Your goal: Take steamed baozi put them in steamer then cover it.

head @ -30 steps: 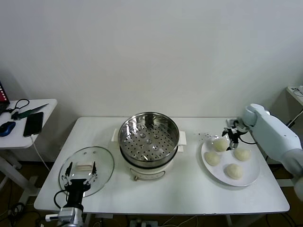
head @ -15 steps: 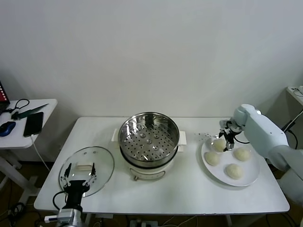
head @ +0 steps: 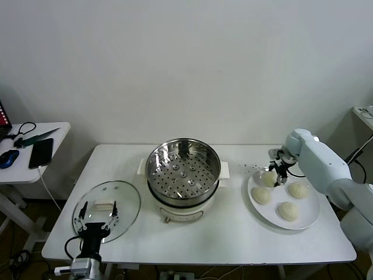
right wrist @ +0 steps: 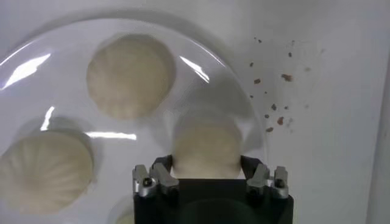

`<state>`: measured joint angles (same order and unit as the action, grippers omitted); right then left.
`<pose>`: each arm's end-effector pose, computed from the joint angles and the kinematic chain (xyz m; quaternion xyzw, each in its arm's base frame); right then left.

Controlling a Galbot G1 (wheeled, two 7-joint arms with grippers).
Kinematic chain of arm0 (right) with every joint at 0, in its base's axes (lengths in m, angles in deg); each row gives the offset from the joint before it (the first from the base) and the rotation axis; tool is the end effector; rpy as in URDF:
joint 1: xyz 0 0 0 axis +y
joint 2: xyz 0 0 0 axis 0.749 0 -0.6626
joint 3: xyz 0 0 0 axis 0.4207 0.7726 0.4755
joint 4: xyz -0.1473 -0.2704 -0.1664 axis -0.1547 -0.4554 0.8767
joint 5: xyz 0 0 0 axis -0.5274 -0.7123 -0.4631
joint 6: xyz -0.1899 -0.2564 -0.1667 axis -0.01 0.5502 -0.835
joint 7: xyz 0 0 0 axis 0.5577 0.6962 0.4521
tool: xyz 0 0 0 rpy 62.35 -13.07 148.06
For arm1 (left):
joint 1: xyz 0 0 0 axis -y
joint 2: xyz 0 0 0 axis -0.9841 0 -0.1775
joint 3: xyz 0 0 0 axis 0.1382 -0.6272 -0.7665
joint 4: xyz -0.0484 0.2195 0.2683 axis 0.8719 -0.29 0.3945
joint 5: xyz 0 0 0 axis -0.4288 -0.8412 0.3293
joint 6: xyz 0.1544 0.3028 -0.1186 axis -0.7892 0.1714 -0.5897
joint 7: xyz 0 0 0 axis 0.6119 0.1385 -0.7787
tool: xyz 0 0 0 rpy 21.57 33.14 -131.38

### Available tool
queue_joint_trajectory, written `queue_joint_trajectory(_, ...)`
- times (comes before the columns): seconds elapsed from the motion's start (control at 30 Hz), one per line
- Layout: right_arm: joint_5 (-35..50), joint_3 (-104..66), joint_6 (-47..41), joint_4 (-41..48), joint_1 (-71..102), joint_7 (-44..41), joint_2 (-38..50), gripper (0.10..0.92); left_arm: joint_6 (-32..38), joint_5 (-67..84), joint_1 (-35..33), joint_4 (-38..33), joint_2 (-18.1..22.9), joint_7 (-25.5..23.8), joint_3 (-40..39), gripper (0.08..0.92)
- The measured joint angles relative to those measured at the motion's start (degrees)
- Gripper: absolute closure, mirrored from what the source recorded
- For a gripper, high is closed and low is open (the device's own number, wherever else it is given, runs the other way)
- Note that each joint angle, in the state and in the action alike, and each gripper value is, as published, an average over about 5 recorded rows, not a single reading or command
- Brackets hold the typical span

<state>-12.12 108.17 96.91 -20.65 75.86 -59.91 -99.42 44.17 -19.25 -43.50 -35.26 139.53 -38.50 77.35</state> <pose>0.6150 -0.2039 -0.2355 0.4831 -0.5190 0.5517 0.4391 0.1592 0.0590 -0.3544 0.0746 -0.9910 -0.0994 0.0501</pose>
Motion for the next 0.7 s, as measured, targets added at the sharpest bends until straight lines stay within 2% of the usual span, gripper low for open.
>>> queue_joint_trajectory(0.3,3.84,4.74,1.69,-4.13,-4.03,-1.22,2.09,0.333,0.12,0.14,-0.41,-0.10,0.04,0.03,0.04,0.177)
queue_joint_trajectory(0.7,11.35,19.71,8.53,-16.26,-19.22,-2.91,1.53,0.334,0.07,0.16,-1.02,-0.69,-0.08,0.00,-0.20,0.177)
